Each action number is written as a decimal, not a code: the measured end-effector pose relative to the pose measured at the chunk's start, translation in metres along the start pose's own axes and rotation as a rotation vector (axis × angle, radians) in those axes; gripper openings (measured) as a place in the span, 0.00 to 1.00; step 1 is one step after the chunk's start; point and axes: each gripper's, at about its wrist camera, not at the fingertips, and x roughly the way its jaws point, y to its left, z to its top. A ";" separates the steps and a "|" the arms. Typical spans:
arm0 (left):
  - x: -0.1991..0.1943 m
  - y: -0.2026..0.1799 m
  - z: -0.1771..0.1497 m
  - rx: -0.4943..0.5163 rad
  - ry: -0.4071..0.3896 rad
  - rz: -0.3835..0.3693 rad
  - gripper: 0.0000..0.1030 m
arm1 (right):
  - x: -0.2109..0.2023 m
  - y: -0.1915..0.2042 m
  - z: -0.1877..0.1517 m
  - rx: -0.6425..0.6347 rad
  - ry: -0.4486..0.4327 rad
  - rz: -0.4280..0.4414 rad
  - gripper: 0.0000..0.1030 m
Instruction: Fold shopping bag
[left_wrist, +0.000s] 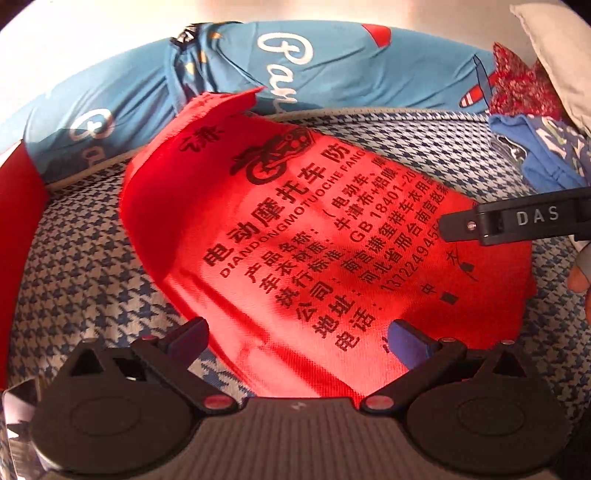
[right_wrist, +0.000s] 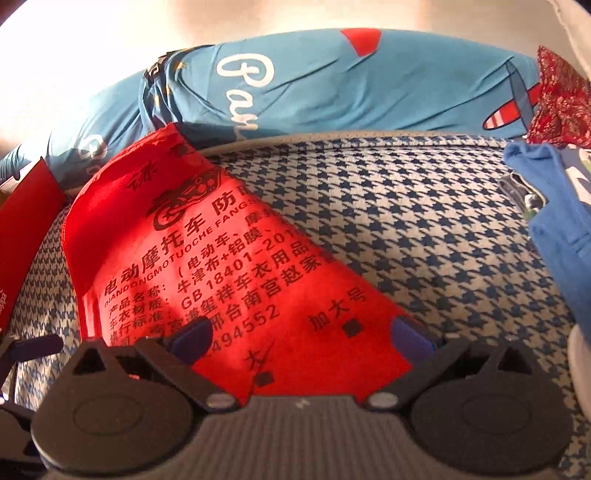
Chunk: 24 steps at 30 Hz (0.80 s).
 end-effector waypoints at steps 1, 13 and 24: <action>0.002 -0.001 -0.001 0.011 0.003 0.002 1.00 | 0.003 0.001 -0.001 -0.001 0.008 0.000 1.00; 0.013 -0.011 -0.027 0.068 0.008 0.003 1.00 | 0.028 0.016 -0.012 -0.064 0.071 -0.033 1.00; 0.021 -0.004 -0.023 0.040 0.030 -0.012 1.00 | 0.031 0.016 -0.013 -0.088 0.020 -0.148 1.00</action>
